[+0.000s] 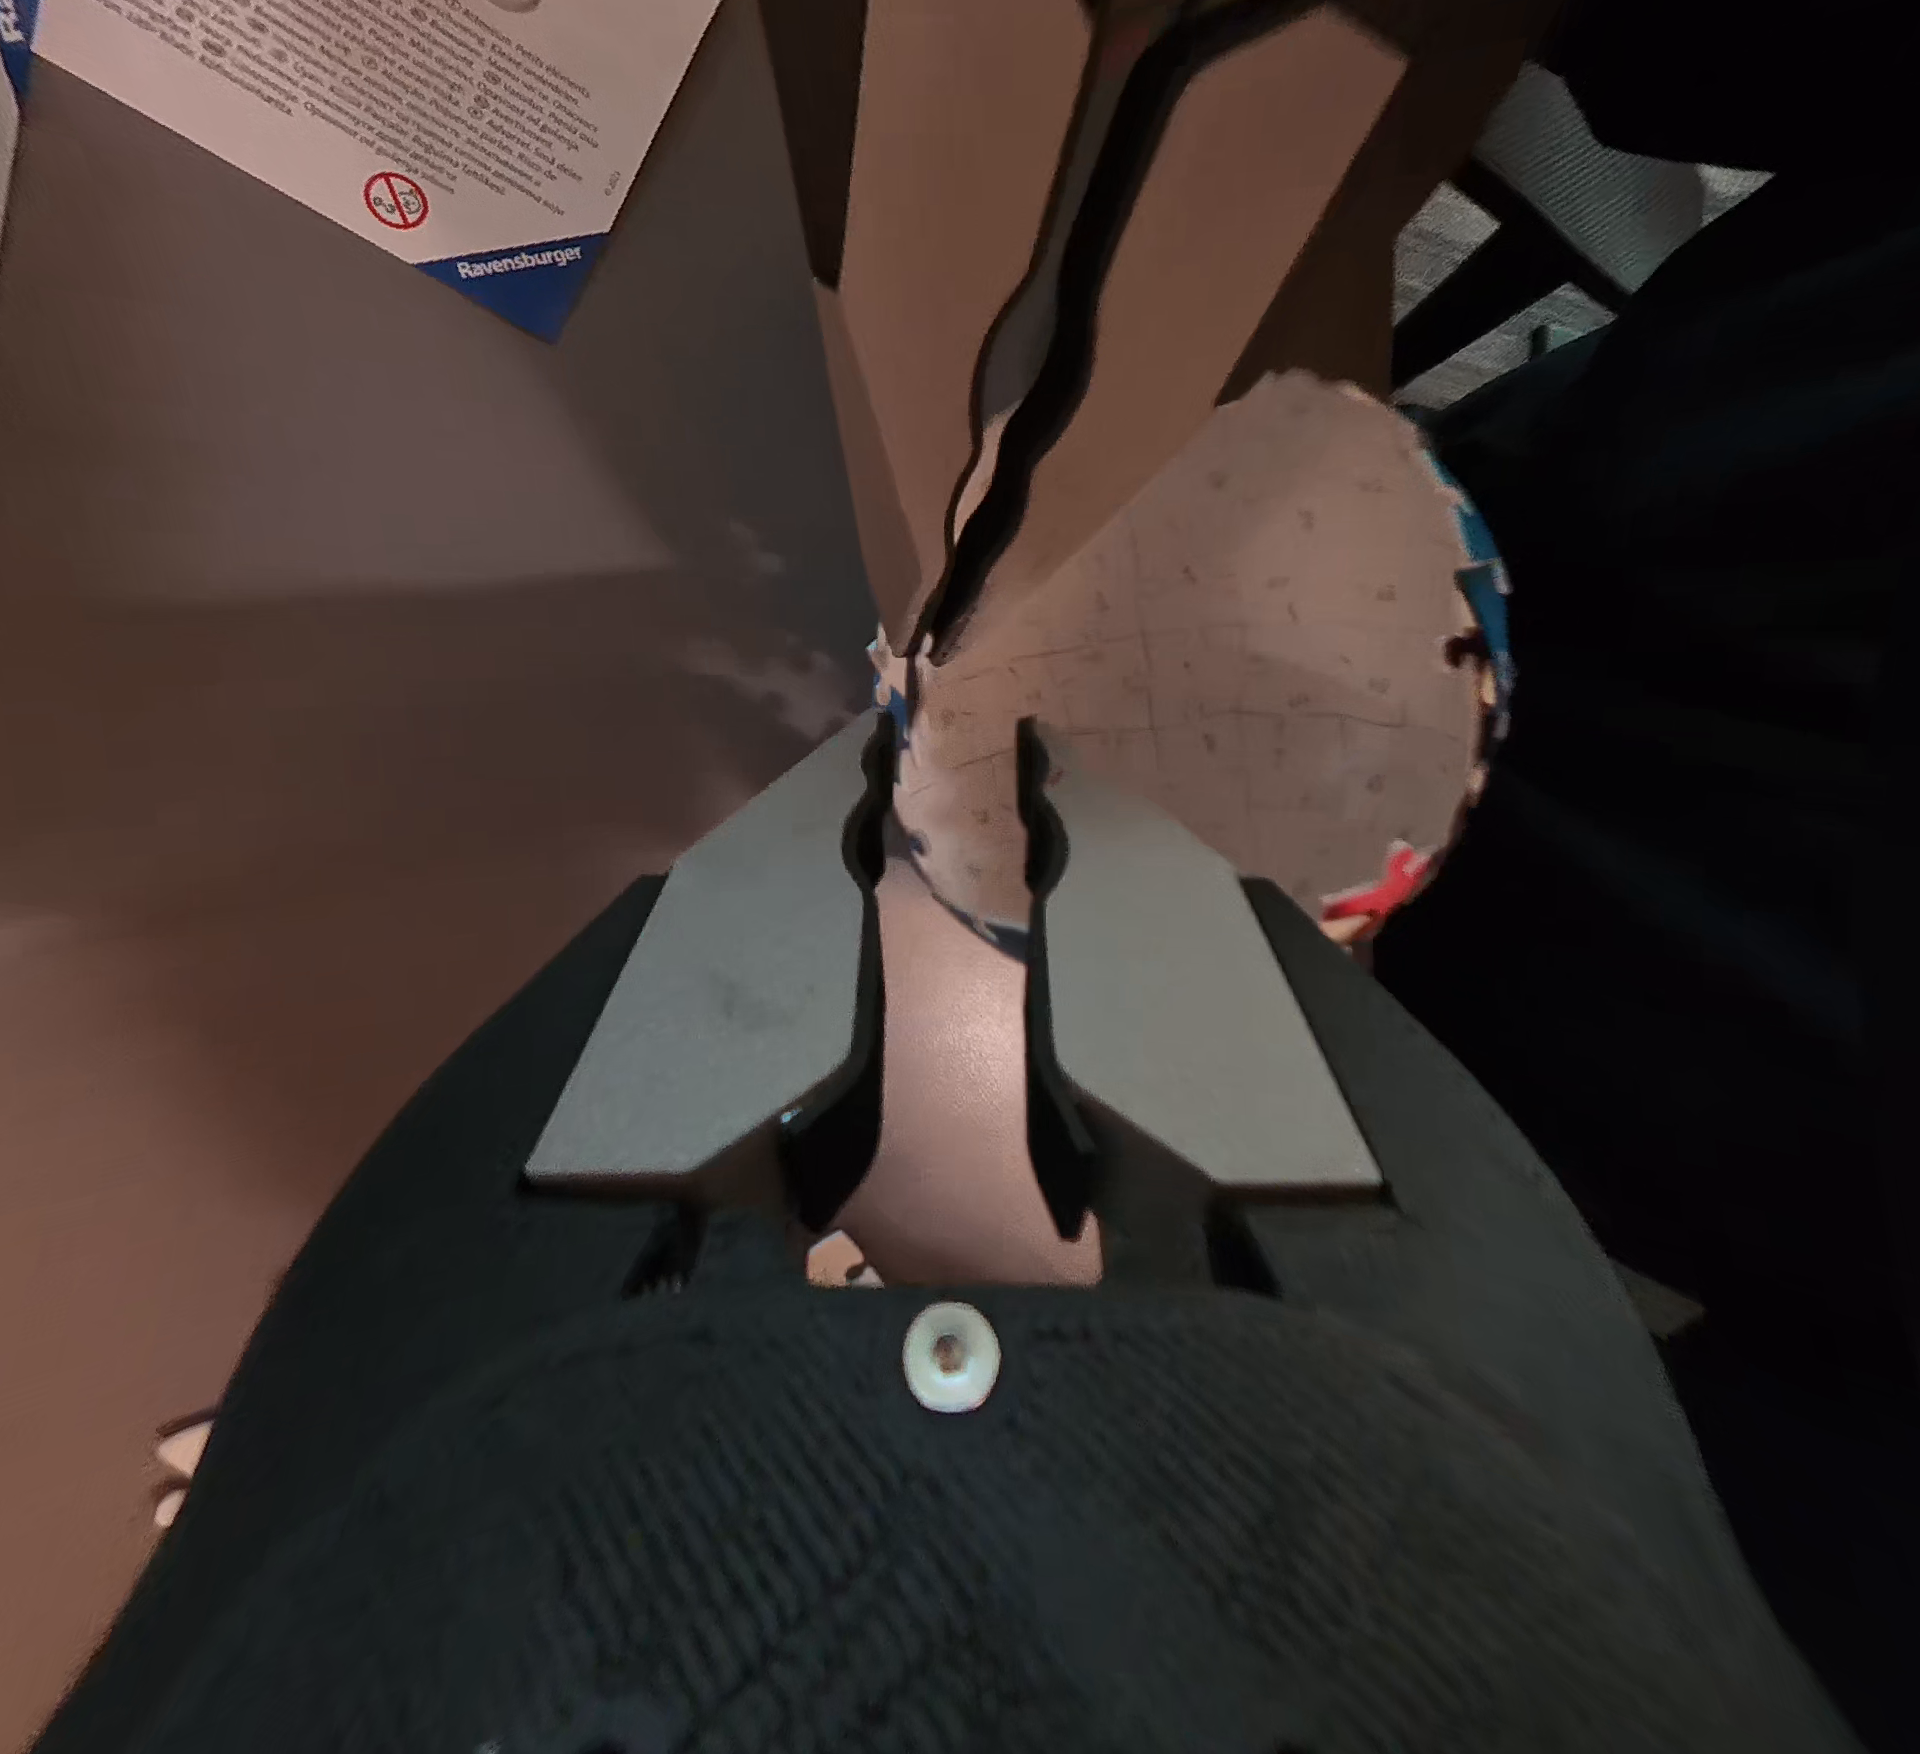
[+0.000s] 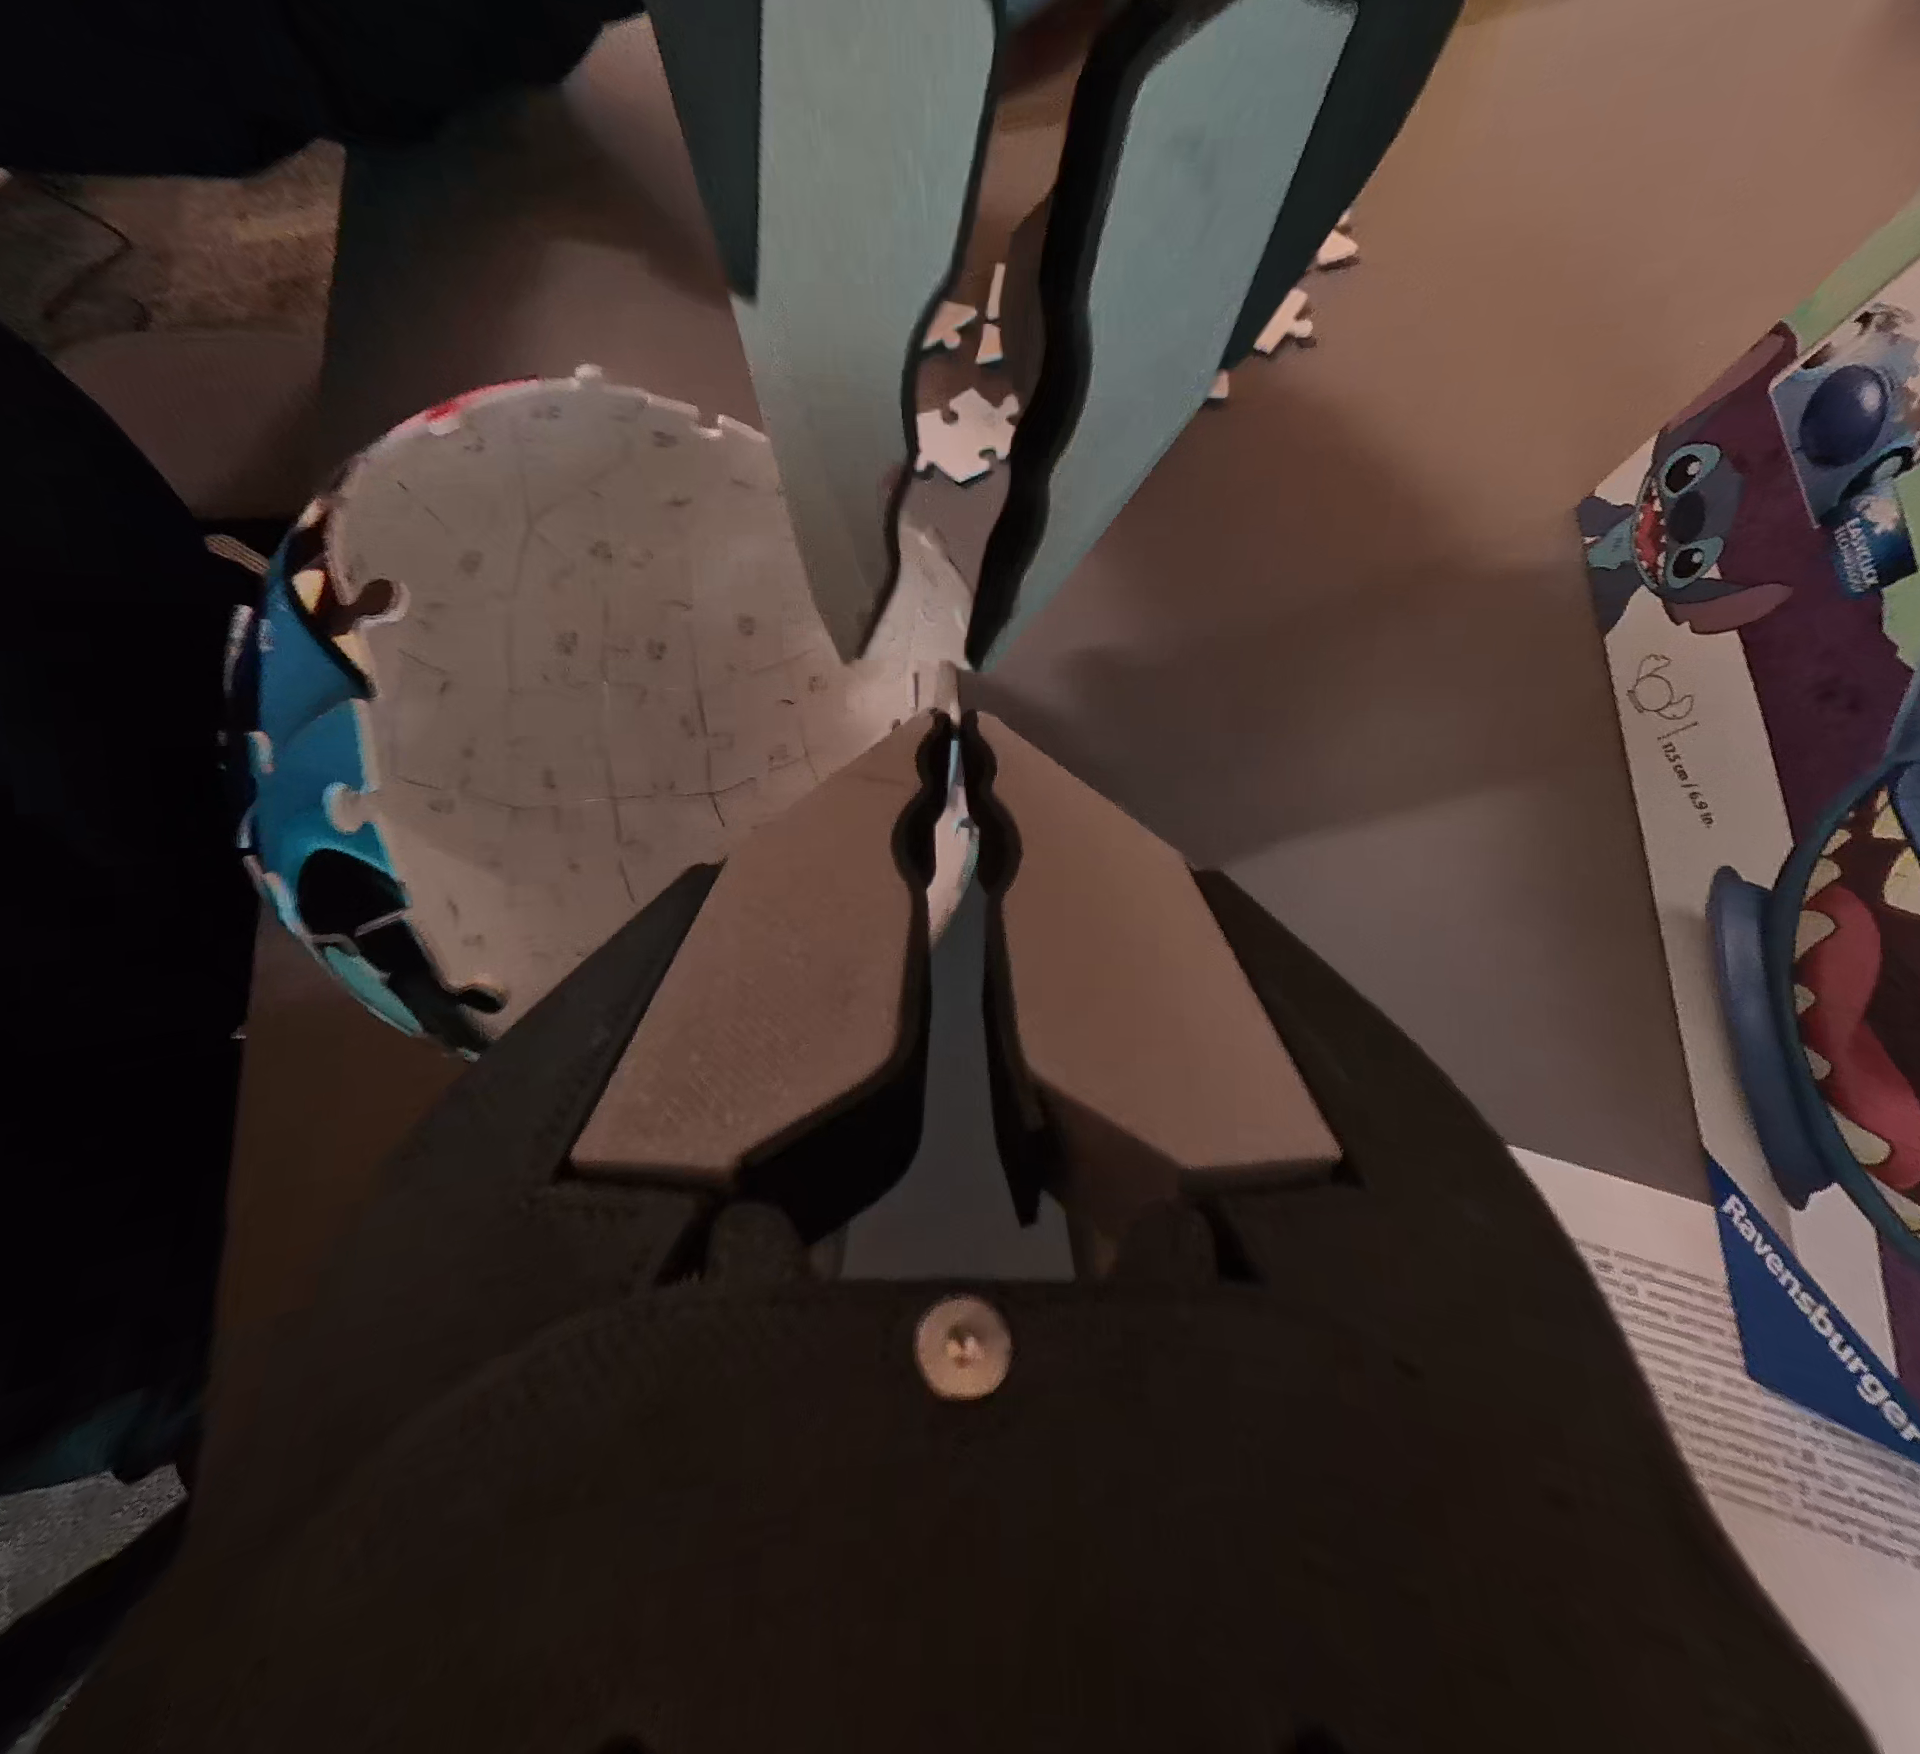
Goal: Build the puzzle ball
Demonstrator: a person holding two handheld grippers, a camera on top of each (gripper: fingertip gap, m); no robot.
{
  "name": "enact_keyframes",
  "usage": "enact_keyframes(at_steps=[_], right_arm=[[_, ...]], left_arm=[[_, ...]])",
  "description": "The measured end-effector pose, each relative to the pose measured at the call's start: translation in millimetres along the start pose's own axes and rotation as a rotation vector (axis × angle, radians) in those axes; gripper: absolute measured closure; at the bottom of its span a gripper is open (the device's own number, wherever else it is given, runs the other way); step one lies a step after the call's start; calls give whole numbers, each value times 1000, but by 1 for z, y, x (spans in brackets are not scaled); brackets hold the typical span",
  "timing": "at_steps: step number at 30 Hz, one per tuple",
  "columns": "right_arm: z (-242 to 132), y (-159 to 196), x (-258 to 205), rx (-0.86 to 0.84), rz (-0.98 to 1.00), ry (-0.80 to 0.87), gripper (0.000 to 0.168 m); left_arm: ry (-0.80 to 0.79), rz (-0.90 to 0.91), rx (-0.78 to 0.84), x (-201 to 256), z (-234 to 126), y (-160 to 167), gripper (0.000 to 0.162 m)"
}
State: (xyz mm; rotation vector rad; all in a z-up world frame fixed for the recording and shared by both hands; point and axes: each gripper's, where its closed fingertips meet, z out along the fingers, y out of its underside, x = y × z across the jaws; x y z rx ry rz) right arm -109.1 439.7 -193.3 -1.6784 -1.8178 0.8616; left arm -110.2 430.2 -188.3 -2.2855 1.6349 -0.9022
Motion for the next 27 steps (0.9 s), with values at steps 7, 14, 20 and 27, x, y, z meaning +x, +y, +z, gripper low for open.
enact_keyframes(at_steps=[7,14,20,27], right_arm=[[6,0,-3,-23,-39,18,168],[9,0,-5,-124,-105,14,168],[11,-1,0,-110,-29,-61,168],[15,5,3,-129,33,-119,168]], left_arm=[[10,-58,99,-9,-31,-2,133],[-40,-31,17,-9,-13,-1,128],[-83,-39,2,-13,-11,2,126],[-100,-64,-18,-18,-7,8,126]])
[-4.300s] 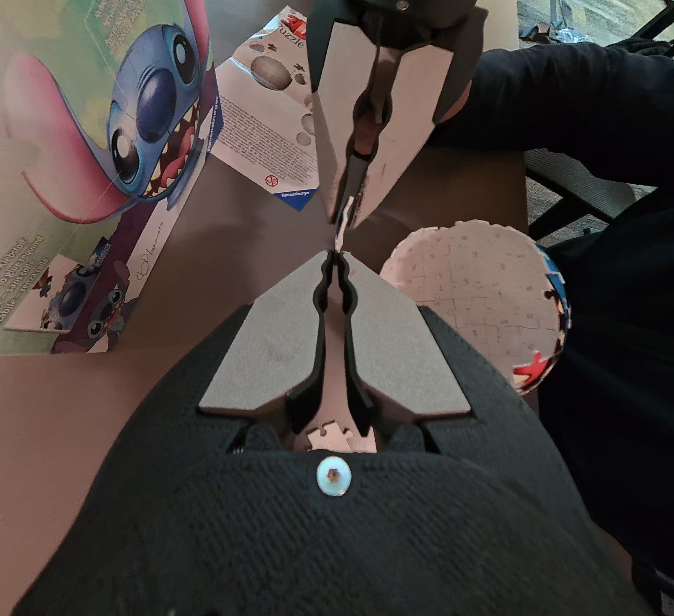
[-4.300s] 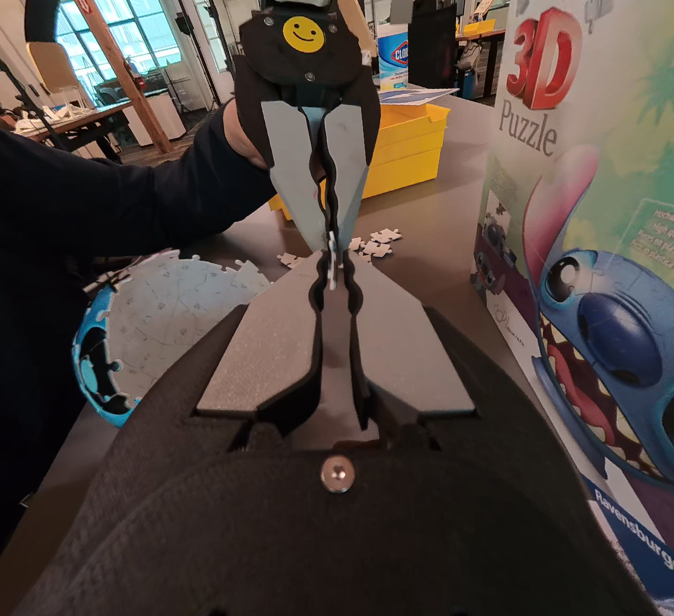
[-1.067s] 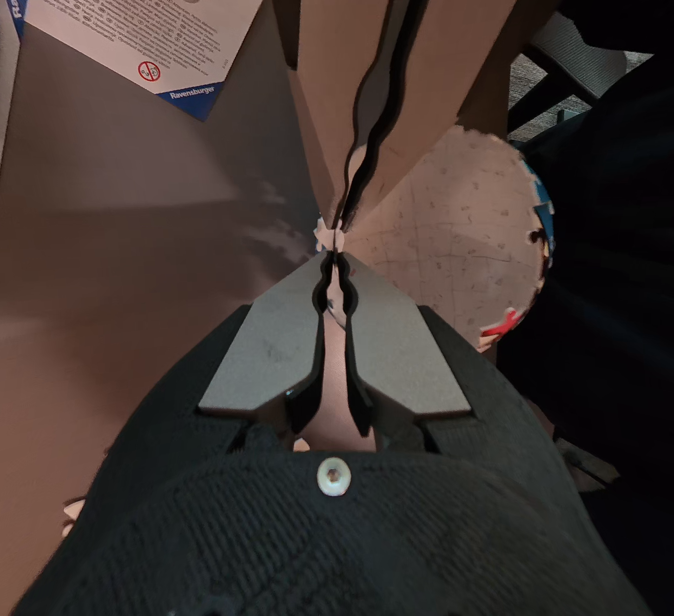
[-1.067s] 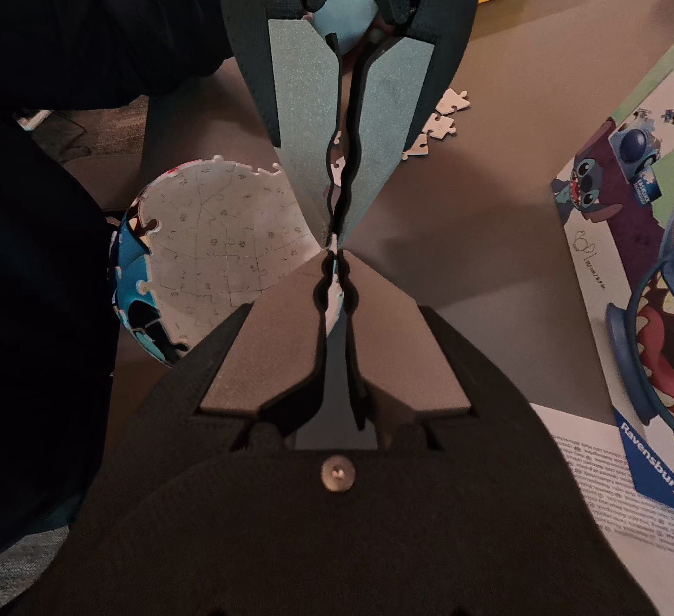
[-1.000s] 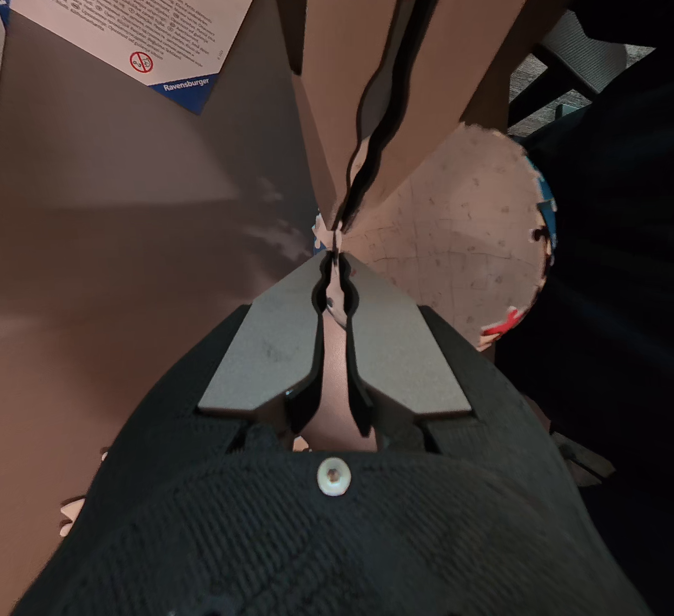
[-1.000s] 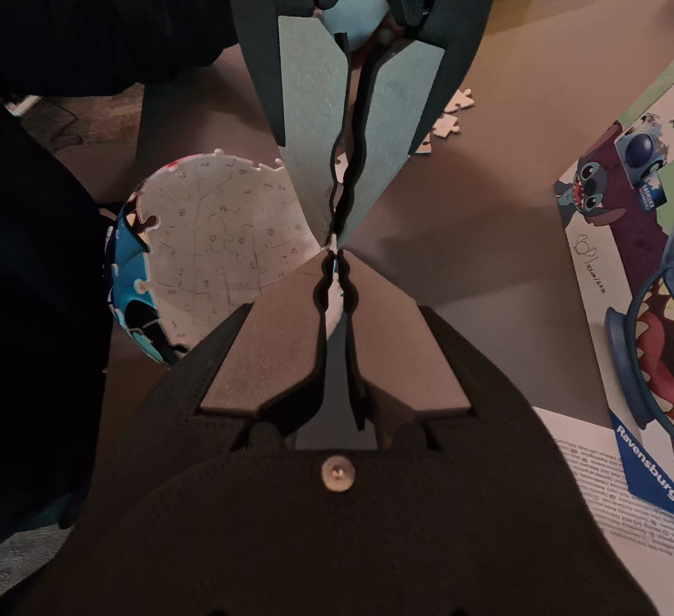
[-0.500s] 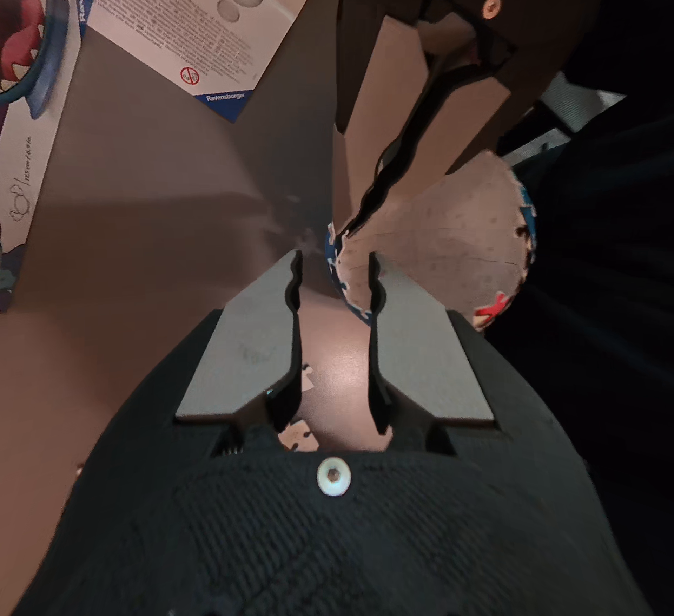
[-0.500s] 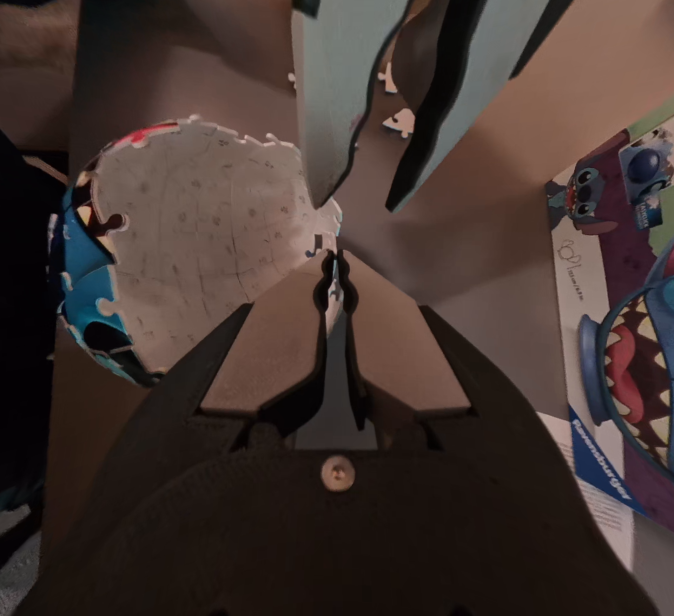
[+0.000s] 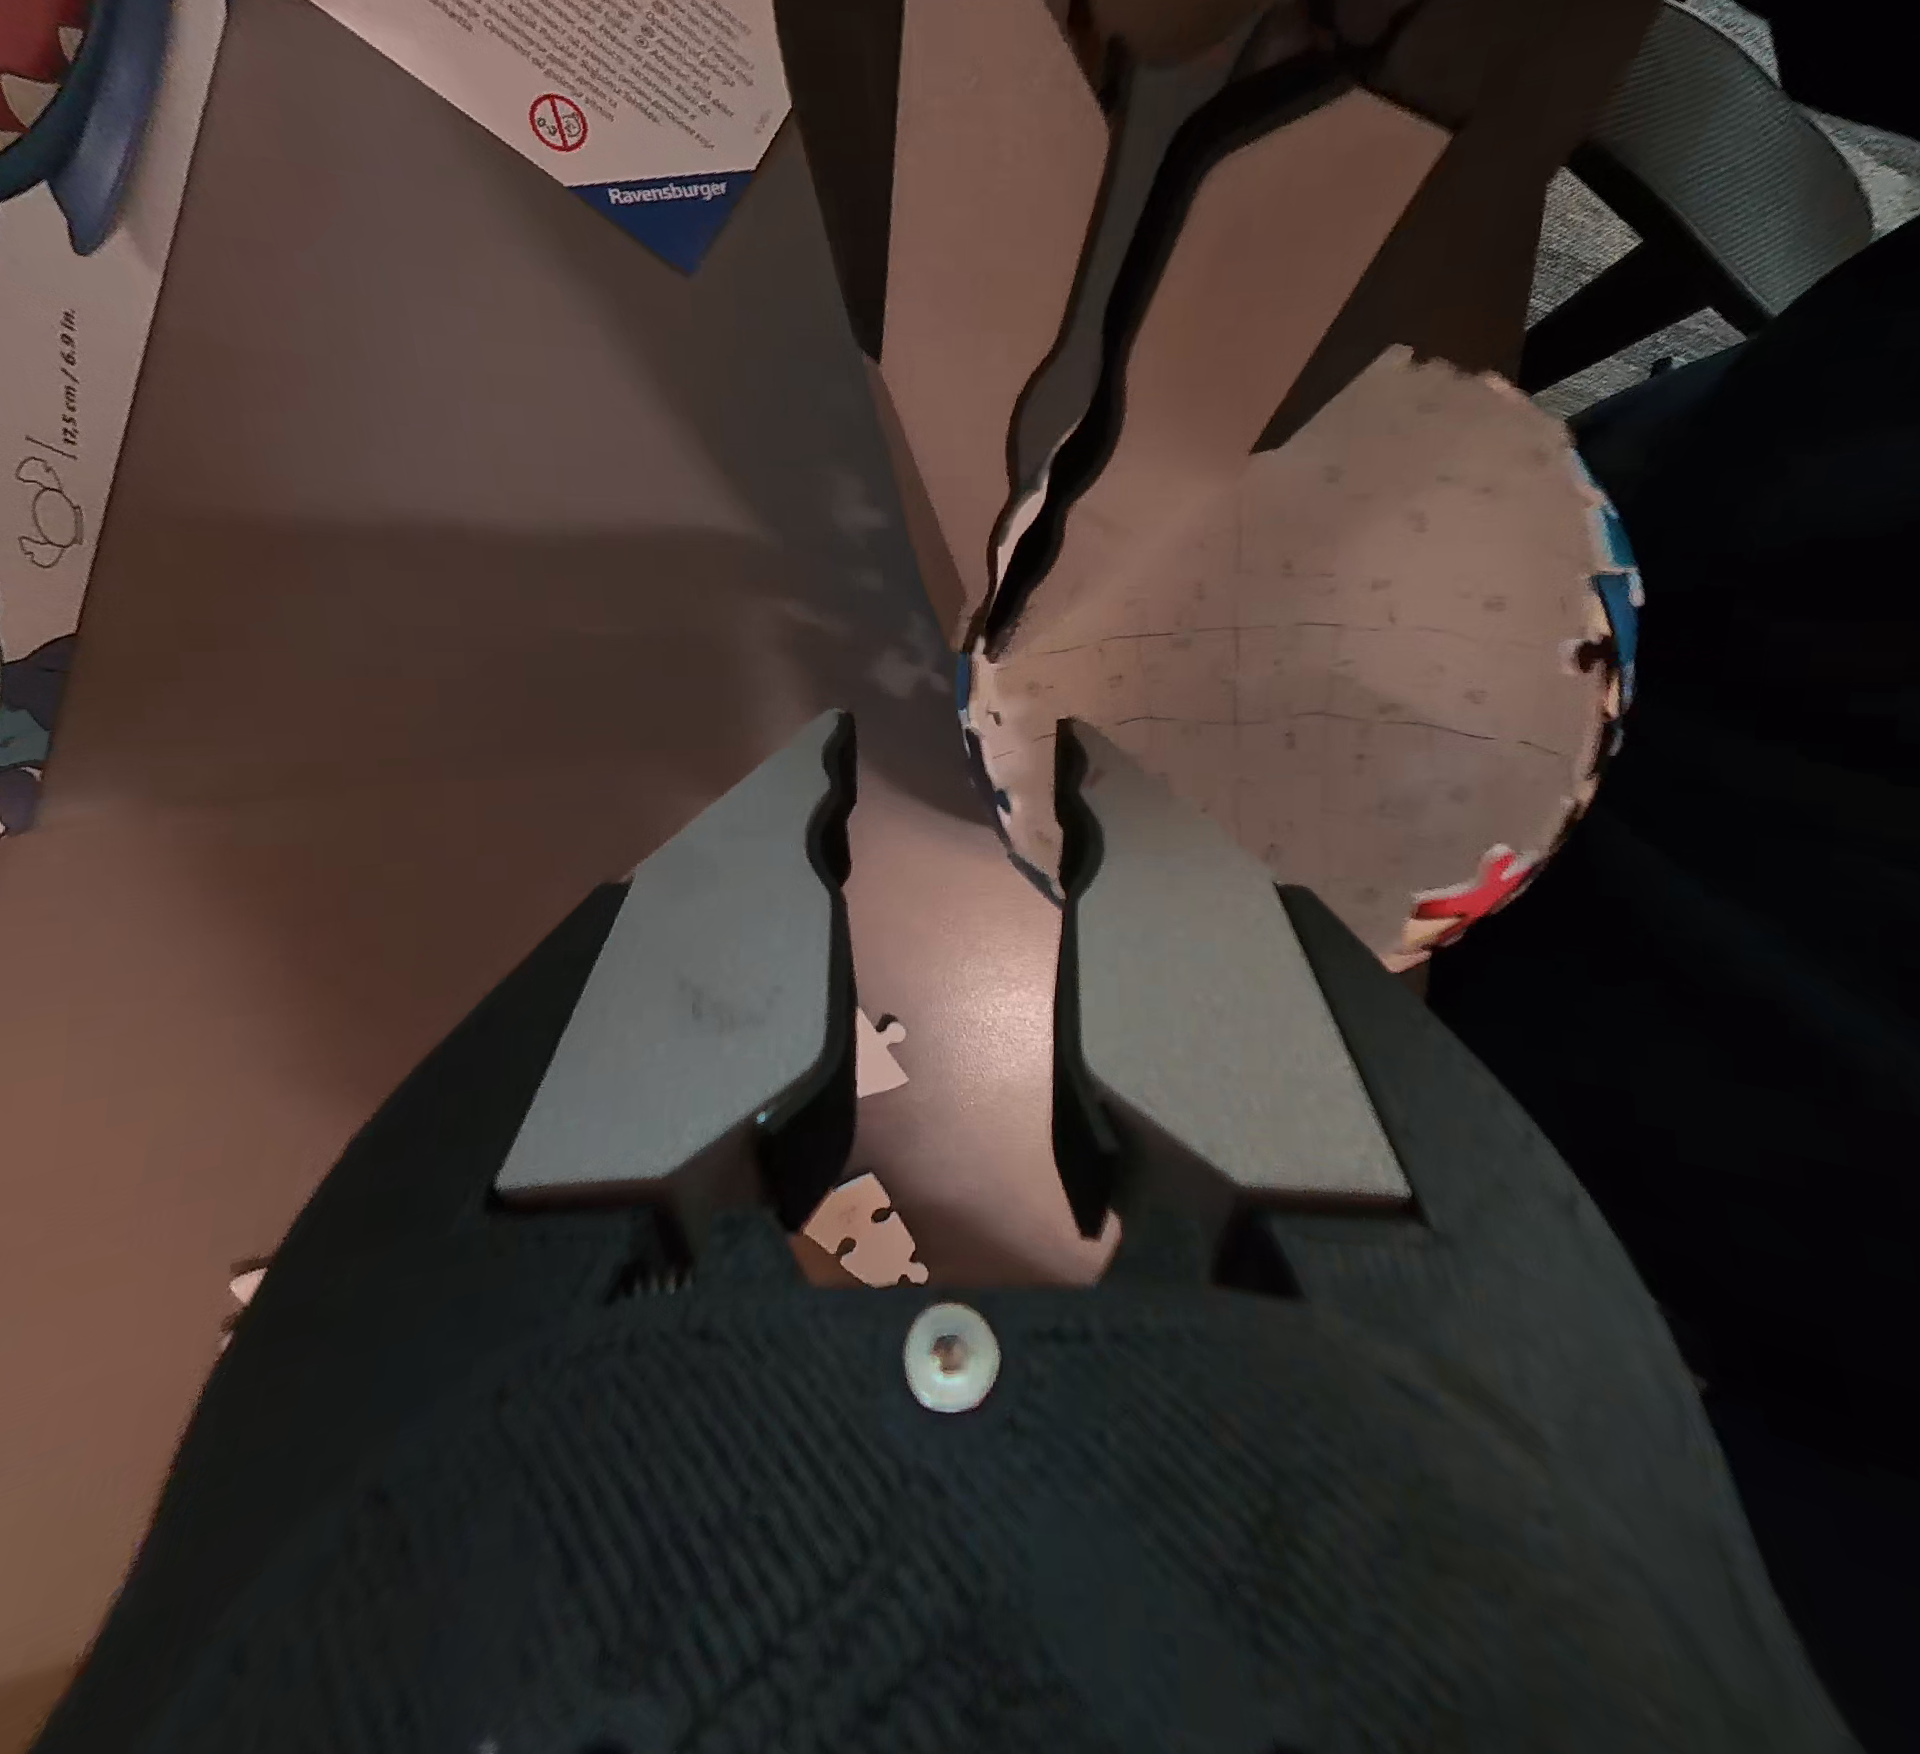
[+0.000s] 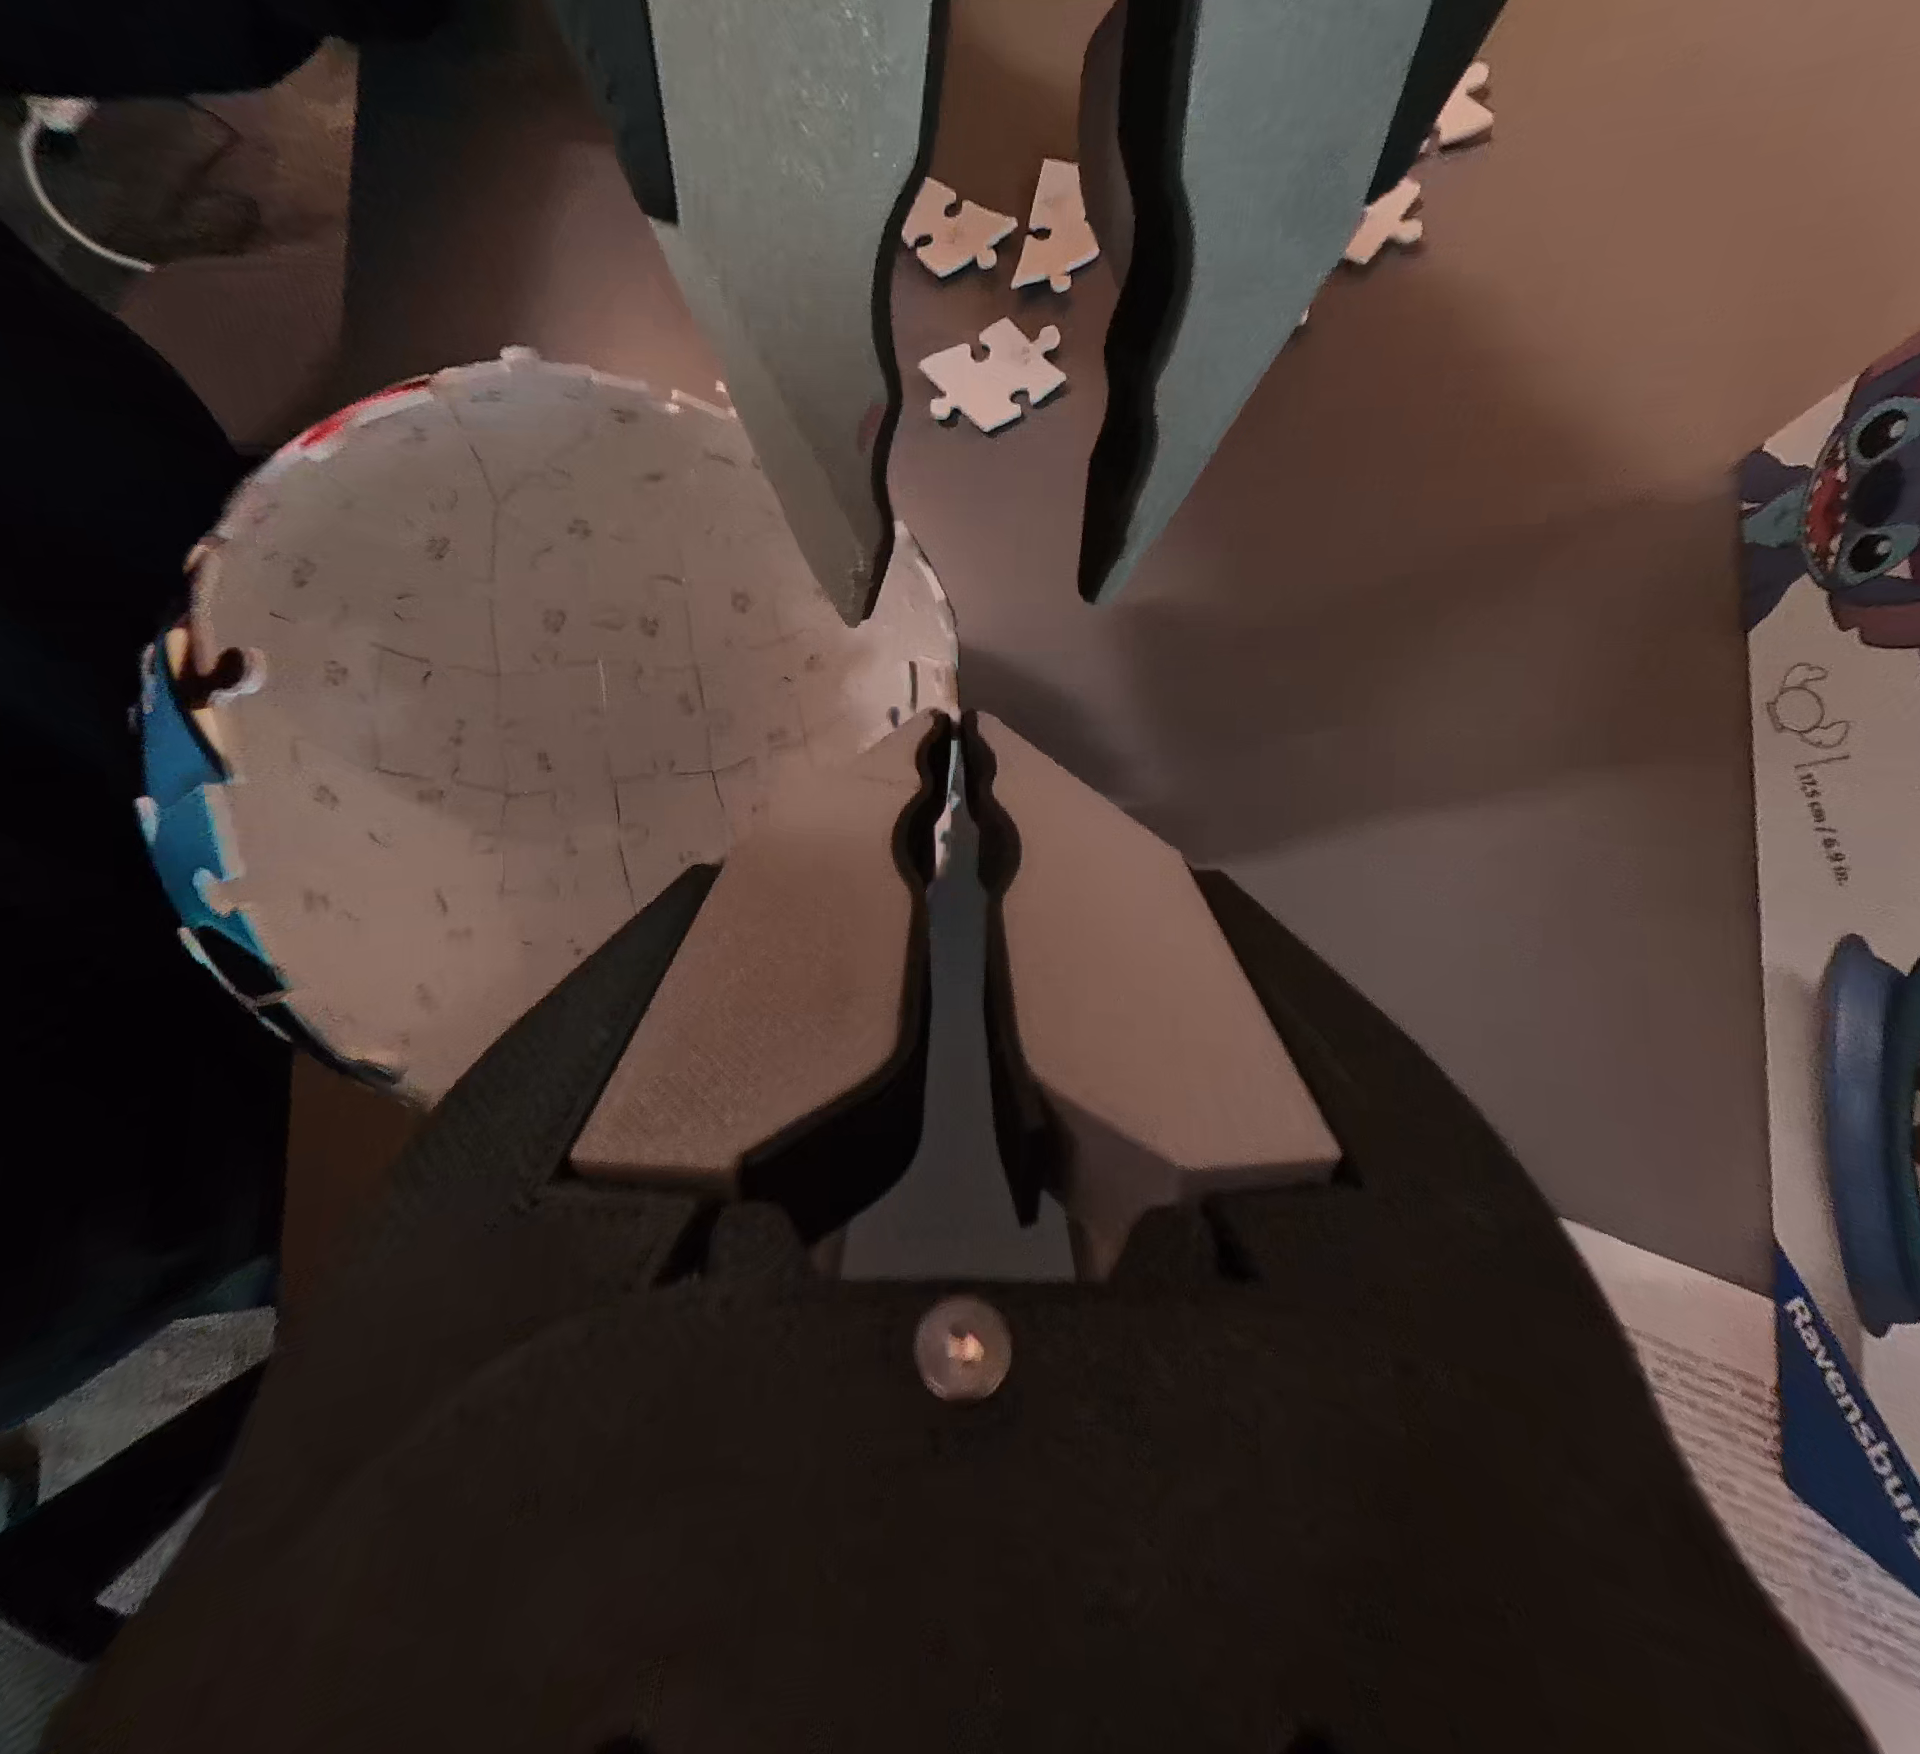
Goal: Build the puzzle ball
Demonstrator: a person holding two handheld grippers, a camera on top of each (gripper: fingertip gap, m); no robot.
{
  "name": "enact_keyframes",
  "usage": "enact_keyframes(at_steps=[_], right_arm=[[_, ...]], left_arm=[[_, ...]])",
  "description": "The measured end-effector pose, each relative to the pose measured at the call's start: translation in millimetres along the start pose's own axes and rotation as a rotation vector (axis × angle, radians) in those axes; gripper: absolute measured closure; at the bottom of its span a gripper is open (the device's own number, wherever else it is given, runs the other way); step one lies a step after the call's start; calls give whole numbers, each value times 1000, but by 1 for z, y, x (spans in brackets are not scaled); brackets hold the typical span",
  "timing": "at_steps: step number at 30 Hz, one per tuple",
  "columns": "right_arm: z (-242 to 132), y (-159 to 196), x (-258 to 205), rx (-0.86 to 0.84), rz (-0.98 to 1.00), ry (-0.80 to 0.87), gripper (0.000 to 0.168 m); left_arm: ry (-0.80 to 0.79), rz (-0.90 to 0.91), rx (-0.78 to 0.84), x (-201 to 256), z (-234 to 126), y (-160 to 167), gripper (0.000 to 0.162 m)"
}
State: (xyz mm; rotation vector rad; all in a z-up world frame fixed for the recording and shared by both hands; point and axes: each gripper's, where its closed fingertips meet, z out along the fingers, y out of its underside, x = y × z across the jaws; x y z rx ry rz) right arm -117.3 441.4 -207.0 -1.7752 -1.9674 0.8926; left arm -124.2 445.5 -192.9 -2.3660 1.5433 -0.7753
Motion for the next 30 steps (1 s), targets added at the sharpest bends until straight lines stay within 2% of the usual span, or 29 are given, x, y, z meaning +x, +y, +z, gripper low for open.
enact_keyframes(at_steps=[14,30], right_arm=[[5,1,-4,-54,-29,-11,168],[9,6,-1,-58,22,-42,168]], left_arm=[[-5,4,-57,1,13,6,126],[-12,-5,-1,-3,0,0,127]])
